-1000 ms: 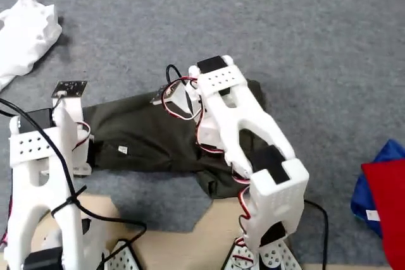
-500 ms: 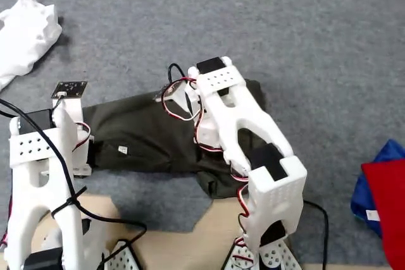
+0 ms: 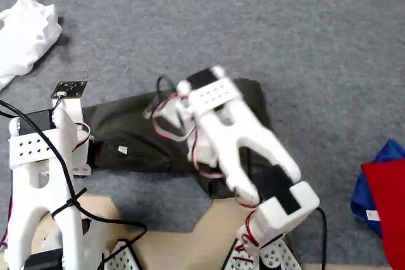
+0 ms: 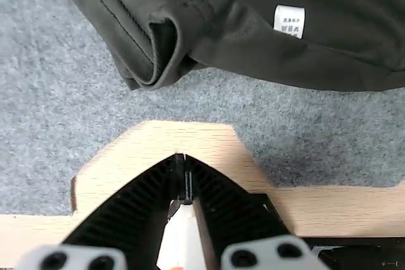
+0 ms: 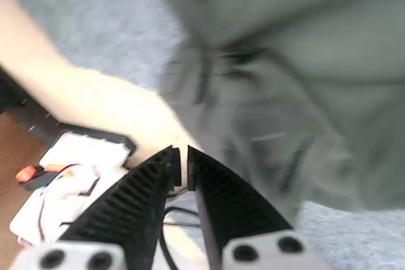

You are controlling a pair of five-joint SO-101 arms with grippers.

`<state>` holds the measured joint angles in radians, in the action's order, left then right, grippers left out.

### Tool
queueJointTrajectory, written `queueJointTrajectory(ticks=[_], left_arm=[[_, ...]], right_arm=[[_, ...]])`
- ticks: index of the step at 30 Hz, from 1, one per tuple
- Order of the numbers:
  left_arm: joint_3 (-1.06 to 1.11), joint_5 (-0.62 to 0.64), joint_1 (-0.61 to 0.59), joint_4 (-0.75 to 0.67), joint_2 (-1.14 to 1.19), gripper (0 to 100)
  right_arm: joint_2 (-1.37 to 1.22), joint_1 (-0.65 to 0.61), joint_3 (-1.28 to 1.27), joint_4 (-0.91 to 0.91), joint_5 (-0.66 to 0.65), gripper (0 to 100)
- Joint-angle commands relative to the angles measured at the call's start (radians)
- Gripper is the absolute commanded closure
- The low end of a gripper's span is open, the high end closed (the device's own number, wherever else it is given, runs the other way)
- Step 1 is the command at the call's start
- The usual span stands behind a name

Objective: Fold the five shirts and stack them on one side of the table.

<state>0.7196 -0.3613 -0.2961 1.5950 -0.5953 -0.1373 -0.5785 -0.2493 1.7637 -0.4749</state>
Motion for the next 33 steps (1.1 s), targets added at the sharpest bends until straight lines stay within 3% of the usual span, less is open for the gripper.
queueJointTrajectory(ticks=[1,7,12,15,19,24,33], left_arm=[[-0.012,-0.011,0.003,-0.008,-0.024,98],[-0.012,-0.011,0.003,-0.006,-0.024,98],[-0.012,-0.011,0.003,-0.006,-0.024,98],[-0.012,-0.011,0.003,-0.006,-0.024,98],[-0.012,-0.009,0.003,-0.006,-0.024,98],[-0.011,-0.008,0.003,-0.006,-0.024,98],[-0.009,-0.009,0.002,-0.006,-0.024,98]], right_arm=[[0.070,-0.062,-0.059,0.018,0.015,95.8],[0.077,-0.056,-0.058,0.017,0.015,95.7],[0.067,0.099,0.070,-0.028,0.012,94.2],[0.042,0.179,0.136,-0.060,0.012,83.8],[-0.077,0.188,0.199,-0.037,0.008,71.7],[-0.231,0.166,0.254,-0.037,0.008,77.1],[-0.314,0.166,0.306,-0.015,0.015,95.9]])
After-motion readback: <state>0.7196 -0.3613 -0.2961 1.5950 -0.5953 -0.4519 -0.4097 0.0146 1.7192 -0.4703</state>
